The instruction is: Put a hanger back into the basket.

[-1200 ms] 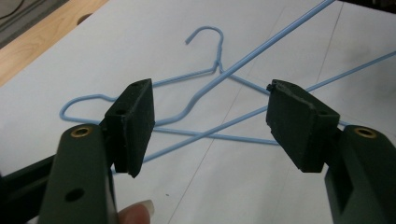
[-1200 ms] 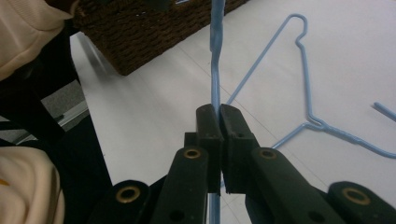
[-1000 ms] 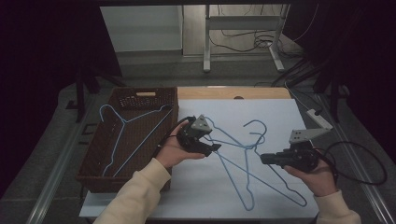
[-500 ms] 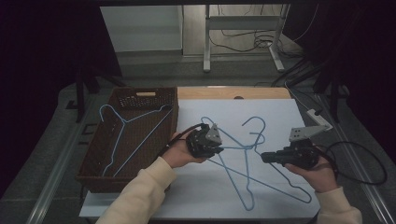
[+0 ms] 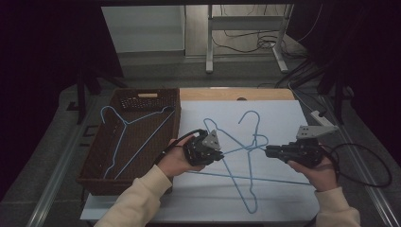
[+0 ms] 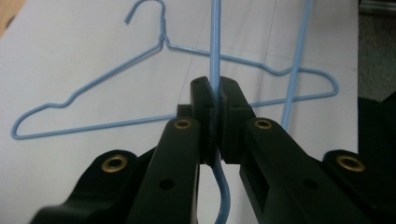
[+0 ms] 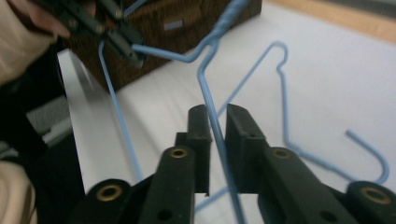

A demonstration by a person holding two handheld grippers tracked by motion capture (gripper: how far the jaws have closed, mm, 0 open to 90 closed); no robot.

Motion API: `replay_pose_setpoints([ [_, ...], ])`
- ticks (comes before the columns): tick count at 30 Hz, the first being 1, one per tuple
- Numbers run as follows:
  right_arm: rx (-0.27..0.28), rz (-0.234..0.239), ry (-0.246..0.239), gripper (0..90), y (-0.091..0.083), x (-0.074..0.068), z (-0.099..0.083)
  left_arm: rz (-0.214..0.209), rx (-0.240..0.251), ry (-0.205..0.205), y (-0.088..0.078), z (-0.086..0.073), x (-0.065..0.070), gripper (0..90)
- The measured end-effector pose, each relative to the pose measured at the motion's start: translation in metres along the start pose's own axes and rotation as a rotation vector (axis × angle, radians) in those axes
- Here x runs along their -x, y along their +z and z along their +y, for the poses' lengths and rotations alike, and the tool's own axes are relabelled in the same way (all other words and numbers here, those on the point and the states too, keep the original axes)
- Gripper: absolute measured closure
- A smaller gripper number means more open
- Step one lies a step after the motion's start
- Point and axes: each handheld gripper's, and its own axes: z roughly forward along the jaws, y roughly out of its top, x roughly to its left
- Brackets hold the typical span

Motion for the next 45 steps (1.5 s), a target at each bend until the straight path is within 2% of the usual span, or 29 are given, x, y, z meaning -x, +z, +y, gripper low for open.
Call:
replay_pose_setpoints([
  [2,0.036,-0.006,-0.007,76.4,-0.005,-0.001,0.000,0.002,0.015,-0.021,-0.004,-0.002,0.000,87.5],
  [6,0.117,-0.026,-0.018,62.1,-0.013,-0.003,0.000,0.015,0.046,-0.062,-0.014,-0.007,-0.003,87.5],
  [8,0.177,-0.060,-0.010,55.9,-0.020,-0.003,-0.002,0.030,0.057,-0.078,-0.019,-0.011,-0.005,87.5],
  [10,0.198,-0.082,-0.009,52.7,-0.023,-0.003,-0.003,0.039,0.065,-0.099,-0.023,-0.014,-0.007,87.5],
  [11,0.208,-0.101,-0.006,50.7,-0.025,-0.003,-0.003,0.053,0.075,-0.130,-0.027,-0.018,-0.011,87.5],
  [12,0.208,-0.101,-0.006,50.7,-0.025,-0.003,-0.003,0.053,0.075,-0.130,-0.027,-0.018,-0.011,87.6],
  [14,0.209,-0.127,-0.011,48.8,-0.026,-0.003,-0.004,0.072,0.090,-0.159,-0.032,-0.022,-0.013,87.6],
  [20,0.215,-0.150,-0.001,47.9,-0.027,-0.002,-0.010,0.110,0.159,-0.216,-0.049,-0.031,-0.019,87.7],
  [23,0.219,-0.153,0.011,47.6,-0.027,0.000,-0.015,0.137,0.198,-0.247,-0.067,-0.038,-0.023,87.7],
  [26,0.200,-0.152,0.015,47.4,-0.023,0.000,-0.019,0.149,0.222,-0.260,-0.076,-0.042,-0.025,87.7],
  [29,0.182,-0.150,0.018,47.4,-0.018,0.001,-0.024,0.173,0.275,-0.295,-0.097,-0.053,-0.029,87.7],
  [38,0.116,-0.159,0.054,47.2,-0.004,0.008,-0.041,0.248,0.328,-0.375,-0.134,-0.087,-0.036,87.7],
  [39,0.116,-0.159,0.054,47.2,-0.004,0.008,-0.041,0.248,0.328,-0.375,-0.134,-0.087,-0.036,87.7],
  [45,0.078,-0.169,0.061,46.8,0.004,0.008,-0.047,0.297,0.347,-0.438,-0.151,-0.112,-0.041,87.7],
])
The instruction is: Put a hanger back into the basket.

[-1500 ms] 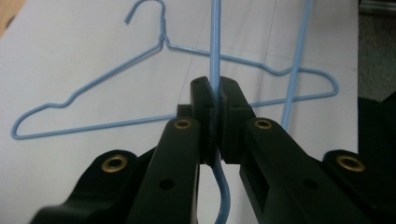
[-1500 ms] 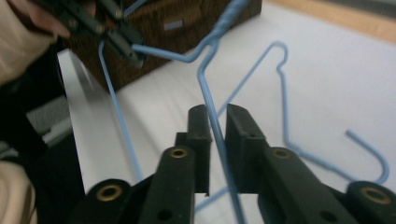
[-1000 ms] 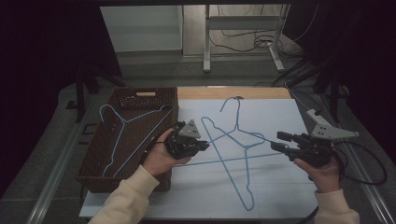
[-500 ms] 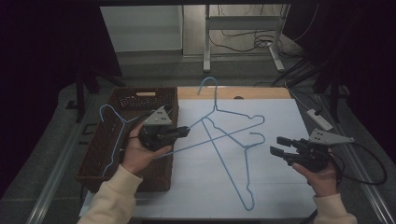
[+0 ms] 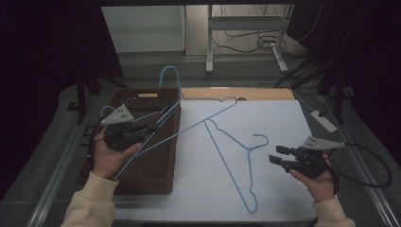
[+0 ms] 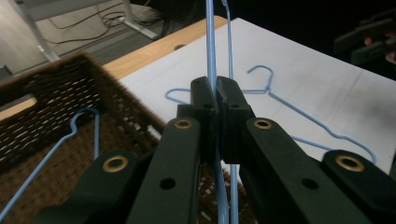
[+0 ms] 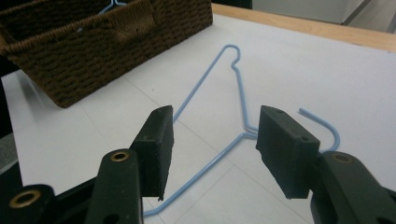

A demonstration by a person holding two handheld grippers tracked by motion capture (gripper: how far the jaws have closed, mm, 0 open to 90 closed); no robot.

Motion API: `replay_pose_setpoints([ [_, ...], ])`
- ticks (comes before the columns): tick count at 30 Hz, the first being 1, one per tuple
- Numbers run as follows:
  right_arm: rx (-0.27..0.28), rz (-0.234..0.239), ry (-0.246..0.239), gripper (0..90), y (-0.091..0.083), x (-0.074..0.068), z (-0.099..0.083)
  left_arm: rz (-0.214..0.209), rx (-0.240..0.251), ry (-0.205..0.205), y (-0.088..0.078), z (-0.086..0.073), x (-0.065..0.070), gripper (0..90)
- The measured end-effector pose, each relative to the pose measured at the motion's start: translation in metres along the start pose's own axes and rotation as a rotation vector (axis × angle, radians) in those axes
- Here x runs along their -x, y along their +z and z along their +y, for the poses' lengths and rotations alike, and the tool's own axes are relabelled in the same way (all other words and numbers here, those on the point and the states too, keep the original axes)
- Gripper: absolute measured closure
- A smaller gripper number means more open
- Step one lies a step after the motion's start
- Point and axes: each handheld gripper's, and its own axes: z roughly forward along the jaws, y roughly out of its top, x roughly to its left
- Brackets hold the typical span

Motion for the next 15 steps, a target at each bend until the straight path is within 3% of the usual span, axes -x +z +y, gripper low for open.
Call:
replay_pose_setpoints([
  [8,-0.015,-0.008,0.024,46.0,0.004,0.002,-0.010,0.056,0.024,-0.045,-0.019,-0.017,-0.018,87.7],
  [15,0.004,-0.073,0.039,44.1,0.002,0.003,-0.013,0.097,0.026,-0.086,-0.033,-0.031,-0.029,87.7],
])
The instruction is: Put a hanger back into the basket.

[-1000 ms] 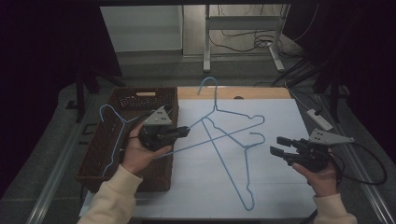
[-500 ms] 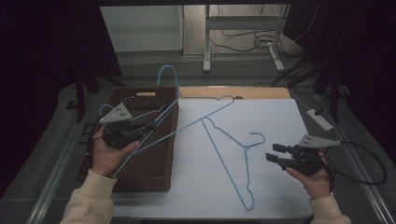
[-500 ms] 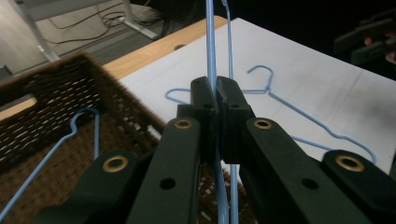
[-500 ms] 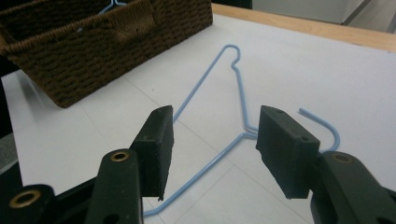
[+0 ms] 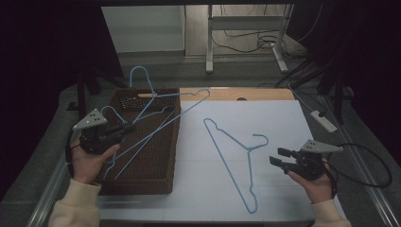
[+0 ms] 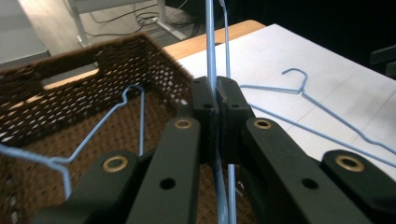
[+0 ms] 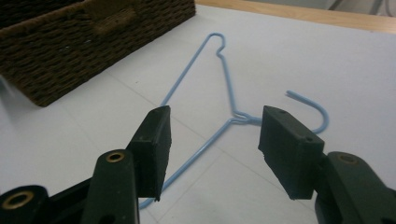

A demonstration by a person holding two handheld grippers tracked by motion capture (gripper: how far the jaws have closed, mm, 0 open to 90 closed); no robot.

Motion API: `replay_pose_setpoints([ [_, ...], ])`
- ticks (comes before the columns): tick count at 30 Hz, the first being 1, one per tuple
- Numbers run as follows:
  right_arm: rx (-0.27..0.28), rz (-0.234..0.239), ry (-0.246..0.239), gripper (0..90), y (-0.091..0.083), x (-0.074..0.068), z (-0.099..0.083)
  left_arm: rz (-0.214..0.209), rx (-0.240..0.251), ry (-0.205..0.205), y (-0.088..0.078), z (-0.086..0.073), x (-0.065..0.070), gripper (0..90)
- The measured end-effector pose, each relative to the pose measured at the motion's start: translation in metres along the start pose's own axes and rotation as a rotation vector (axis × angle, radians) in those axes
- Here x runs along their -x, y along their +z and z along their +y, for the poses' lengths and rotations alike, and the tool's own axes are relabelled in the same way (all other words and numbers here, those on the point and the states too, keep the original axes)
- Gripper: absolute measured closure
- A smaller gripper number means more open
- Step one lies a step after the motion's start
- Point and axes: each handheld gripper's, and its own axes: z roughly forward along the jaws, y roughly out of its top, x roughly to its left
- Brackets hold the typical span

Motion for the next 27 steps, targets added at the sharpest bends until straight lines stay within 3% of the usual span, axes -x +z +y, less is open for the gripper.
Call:
replay_pose_setpoints([
  [7,-0.016,-0.026,-0.007,42.1,0.003,-0.001,-0.001,0.052,0.001,-0.031,-0.015,-0.009,-0.014,87.7],
  [16,-0.033,-0.036,-0.009,41.8,0.006,-0.003,-0.003,0.126,-0.024,-0.077,-0.019,-0.022,-0.033,87.7],
  [27,-0.047,-0.032,-0.006,41.5,0.008,-0.005,-0.005,0.157,-0.013,-0.098,-0.022,-0.029,-0.037,87.7],
])
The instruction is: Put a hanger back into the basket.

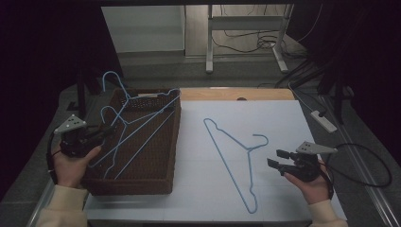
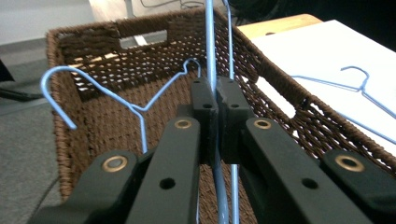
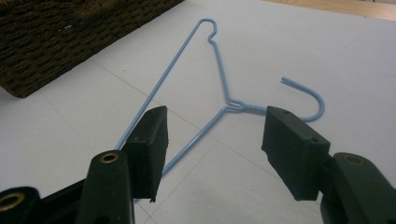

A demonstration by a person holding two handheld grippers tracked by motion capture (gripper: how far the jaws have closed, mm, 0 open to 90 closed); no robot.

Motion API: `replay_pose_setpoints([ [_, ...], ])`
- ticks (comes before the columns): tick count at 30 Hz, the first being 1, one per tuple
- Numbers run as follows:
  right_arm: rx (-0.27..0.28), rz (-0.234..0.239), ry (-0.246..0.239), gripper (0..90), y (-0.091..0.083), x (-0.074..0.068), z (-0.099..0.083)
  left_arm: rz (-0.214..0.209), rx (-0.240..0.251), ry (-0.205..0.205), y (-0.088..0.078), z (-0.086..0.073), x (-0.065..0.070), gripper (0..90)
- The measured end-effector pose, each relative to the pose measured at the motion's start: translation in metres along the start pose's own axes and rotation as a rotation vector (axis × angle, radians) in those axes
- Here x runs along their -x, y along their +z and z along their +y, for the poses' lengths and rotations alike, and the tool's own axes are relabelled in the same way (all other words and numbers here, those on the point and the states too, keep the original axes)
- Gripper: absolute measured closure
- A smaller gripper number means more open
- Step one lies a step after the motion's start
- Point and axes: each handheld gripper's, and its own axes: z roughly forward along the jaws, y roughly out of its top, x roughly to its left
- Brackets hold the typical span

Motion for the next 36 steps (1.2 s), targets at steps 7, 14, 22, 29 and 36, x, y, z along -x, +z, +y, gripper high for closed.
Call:
replay_pose_setpoints([
  [7,-0.011,0.005,0.000,41.4,0.002,-0.001,-0.001,-0.010,-0.045,0.001,0.008,-0.003,-0.005,87.7],
  [14,-0.026,0.011,-0.003,41.4,0.004,-0.002,-0.002,-0.009,-0.112,-0.012,0.029,-0.005,-0.007,87.6],
  [22,-0.045,0.013,-0.003,41.4,0.007,-0.002,-0.003,0.002,-0.179,-0.023,0.048,-0.005,-0.006,87.6],
  [29,-0.053,0.016,0.000,41.4,0.008,-0.002,-0.004,0.026,-0.281,-0.015,0.054,-0.011,-0.006,87.4],
  [36,-0.064,0.004,0.012,41.4,0.010,-0.001,-0.004,0.060,-0.371,0.003,0.060,-0.014,-0.008,87.0],
])
